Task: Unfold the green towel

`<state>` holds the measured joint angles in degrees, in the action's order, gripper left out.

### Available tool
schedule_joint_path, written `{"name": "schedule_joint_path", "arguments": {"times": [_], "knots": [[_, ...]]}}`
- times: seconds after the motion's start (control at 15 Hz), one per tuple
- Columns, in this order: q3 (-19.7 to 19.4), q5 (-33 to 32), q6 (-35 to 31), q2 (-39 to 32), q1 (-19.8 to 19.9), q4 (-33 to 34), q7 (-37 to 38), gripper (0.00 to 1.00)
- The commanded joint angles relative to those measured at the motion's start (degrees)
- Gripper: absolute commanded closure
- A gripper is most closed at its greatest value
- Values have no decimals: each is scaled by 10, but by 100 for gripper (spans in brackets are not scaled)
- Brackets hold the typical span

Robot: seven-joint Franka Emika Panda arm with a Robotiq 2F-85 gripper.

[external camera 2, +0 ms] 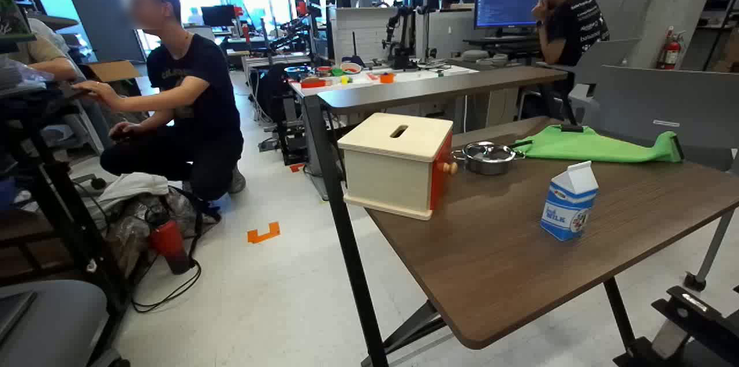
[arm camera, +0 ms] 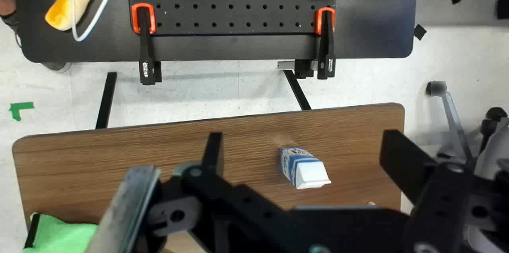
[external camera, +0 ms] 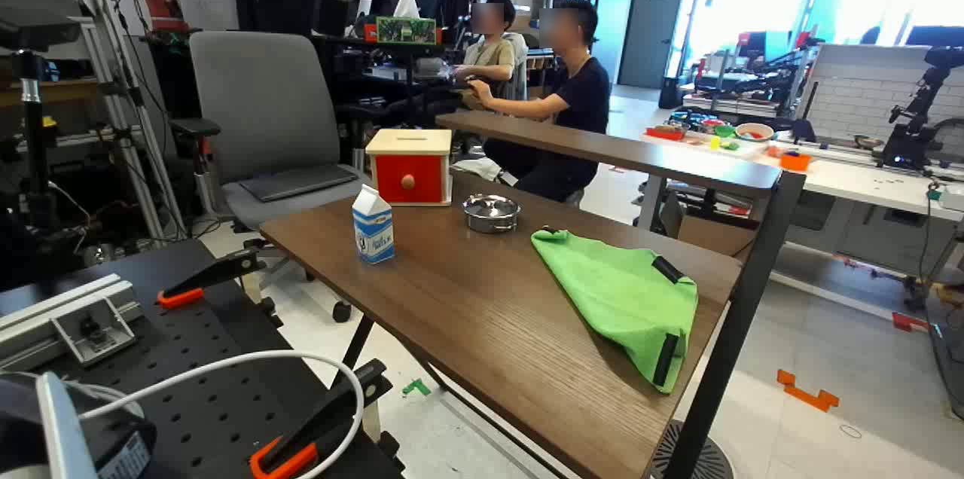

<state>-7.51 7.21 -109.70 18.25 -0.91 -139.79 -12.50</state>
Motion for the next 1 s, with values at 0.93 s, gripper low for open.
{"name": "schedule_joint_path", "arguments": {"times": [0.93], "knots": [[15,-7,-310,-310,26,159,-276,0]]}}
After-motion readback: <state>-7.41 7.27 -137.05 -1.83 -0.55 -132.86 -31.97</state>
